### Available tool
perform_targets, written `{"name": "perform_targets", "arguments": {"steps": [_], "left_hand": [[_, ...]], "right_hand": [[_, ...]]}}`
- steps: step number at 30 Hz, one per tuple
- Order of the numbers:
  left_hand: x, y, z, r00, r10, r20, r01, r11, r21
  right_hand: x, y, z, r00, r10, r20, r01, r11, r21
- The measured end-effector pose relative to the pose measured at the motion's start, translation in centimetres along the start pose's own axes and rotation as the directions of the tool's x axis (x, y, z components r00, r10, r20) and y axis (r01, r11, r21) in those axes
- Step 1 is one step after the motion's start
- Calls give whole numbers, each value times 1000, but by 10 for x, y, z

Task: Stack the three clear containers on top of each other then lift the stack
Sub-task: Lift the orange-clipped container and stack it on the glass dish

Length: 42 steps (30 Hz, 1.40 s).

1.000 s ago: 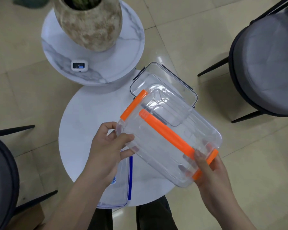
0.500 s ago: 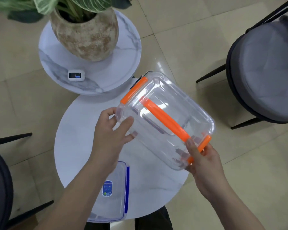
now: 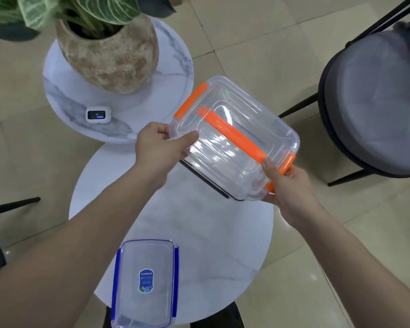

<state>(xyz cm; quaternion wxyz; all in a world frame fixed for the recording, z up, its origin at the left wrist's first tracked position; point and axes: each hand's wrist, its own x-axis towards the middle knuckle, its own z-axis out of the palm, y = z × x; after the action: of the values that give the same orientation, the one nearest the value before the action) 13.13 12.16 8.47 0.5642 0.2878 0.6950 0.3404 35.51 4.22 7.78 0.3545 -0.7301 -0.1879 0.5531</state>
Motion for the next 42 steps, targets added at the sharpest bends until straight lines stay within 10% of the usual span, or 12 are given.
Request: {"name": "perform_targets", "arguments": {"steps": [42], "left_hand": [[23,-3,16,993,-106,-52,109,991,79]], "right_hand": [[17,-25,12,969,186,-161,-218,953,-208]]}}
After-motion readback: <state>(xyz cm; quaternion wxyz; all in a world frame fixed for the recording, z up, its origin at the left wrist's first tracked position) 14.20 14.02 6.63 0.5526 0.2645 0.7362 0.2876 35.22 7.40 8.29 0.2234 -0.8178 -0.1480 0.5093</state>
